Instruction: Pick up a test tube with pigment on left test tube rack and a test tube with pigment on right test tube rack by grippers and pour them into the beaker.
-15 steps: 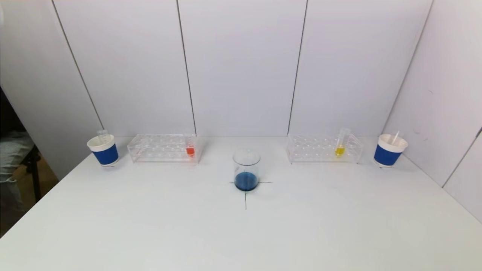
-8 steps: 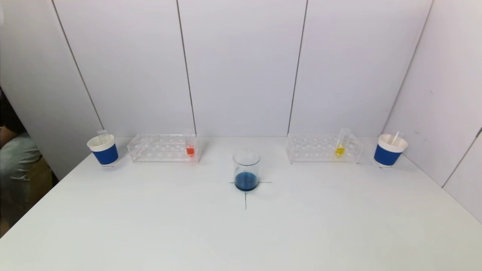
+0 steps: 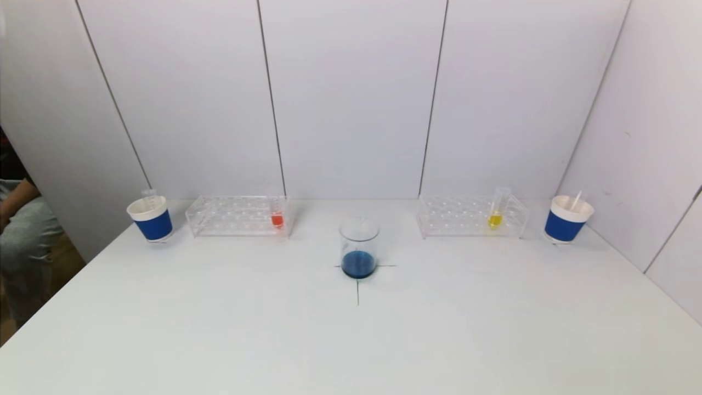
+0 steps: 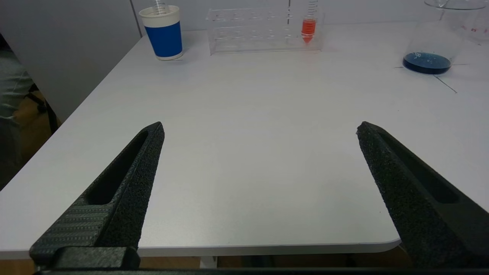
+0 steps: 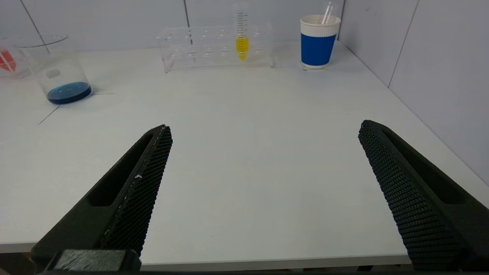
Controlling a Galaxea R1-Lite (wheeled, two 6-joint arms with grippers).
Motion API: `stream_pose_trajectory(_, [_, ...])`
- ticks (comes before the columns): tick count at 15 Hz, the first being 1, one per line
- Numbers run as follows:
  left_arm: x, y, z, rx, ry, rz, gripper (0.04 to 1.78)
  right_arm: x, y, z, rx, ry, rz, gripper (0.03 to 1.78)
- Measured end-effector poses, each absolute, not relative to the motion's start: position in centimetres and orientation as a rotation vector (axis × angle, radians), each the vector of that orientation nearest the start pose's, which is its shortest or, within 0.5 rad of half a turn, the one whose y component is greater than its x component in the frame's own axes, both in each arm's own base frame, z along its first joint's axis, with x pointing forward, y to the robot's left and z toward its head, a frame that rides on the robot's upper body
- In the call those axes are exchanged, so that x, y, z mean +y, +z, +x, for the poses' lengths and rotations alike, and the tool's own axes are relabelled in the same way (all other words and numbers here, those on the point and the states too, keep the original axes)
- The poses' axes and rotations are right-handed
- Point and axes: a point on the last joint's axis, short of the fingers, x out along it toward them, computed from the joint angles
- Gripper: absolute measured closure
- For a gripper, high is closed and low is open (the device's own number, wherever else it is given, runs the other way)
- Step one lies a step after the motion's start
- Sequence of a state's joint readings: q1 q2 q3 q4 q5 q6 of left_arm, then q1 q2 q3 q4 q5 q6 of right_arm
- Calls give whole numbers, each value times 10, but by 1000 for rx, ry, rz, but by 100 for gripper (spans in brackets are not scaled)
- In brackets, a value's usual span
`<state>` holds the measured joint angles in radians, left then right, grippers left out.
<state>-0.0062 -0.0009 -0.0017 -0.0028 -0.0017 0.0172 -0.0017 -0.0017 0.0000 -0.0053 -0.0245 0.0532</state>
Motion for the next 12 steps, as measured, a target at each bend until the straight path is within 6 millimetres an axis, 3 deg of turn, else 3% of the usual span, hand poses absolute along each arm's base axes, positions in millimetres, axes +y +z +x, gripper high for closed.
stream_pose_trajectory(12, [0,76,-23,-5,-8,17,6,-1,76,-23,-9,-26,53,4])
